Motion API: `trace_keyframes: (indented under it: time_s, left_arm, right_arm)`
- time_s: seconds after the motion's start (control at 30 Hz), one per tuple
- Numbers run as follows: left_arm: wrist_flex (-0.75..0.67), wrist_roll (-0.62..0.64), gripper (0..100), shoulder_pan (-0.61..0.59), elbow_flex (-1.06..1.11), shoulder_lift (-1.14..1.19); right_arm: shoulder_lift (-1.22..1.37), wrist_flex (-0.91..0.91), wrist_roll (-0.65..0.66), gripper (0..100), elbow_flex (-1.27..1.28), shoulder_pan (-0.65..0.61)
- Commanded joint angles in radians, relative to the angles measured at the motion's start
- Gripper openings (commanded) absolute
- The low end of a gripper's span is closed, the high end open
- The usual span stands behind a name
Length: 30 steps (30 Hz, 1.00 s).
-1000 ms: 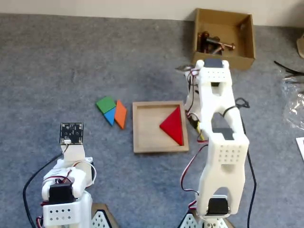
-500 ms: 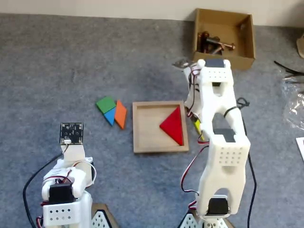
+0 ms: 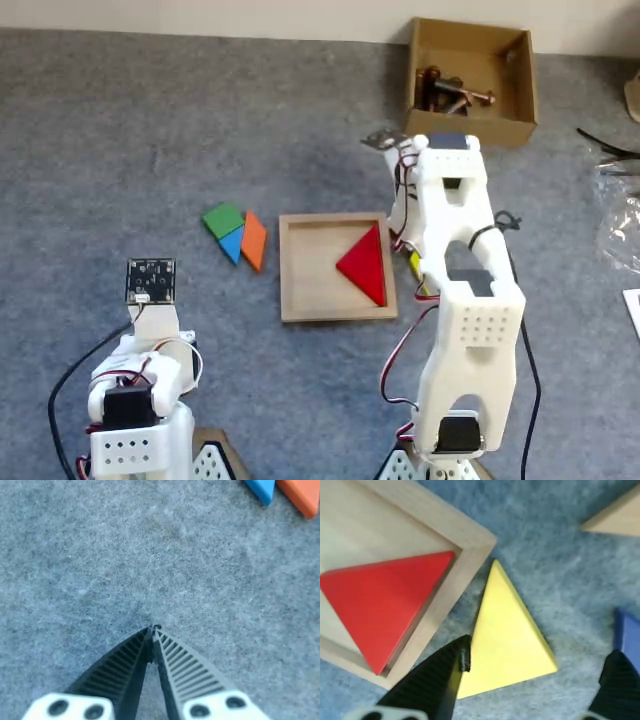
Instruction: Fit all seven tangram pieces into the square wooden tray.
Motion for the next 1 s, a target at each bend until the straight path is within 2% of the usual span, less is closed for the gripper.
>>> trace_keyframes:
  time_s: [0.0,0.2,0.47,0.77,0.97]
  left_arm:
    - [0.008,0.002,0,-0.008,0.021,0.007]
    - [0.008,0.002,0,-0.008,0.021,0.007]
    - [0.008,0.002,0,-0.008,0.021,0.007]
    - [0.008,0.002,0,-0.008,0.021,0.007]
    - [0.008,0.002,0,-0.008,0.021,0.007]
  right_arm:
    - [-0.019,-0.016,0.006,38.2,-0.004,0.012]
    - [0.016,-0.11,0.005,38.2,0.068,0.013]
    - [0.033,-0.117,0.005,38.2,0.081,0.012]
    - [0.024,-0.053,-0.133,38.2,0.104,0.008]
    - [0.031,-0.085,-0.132,37.9,0.111,0.012]
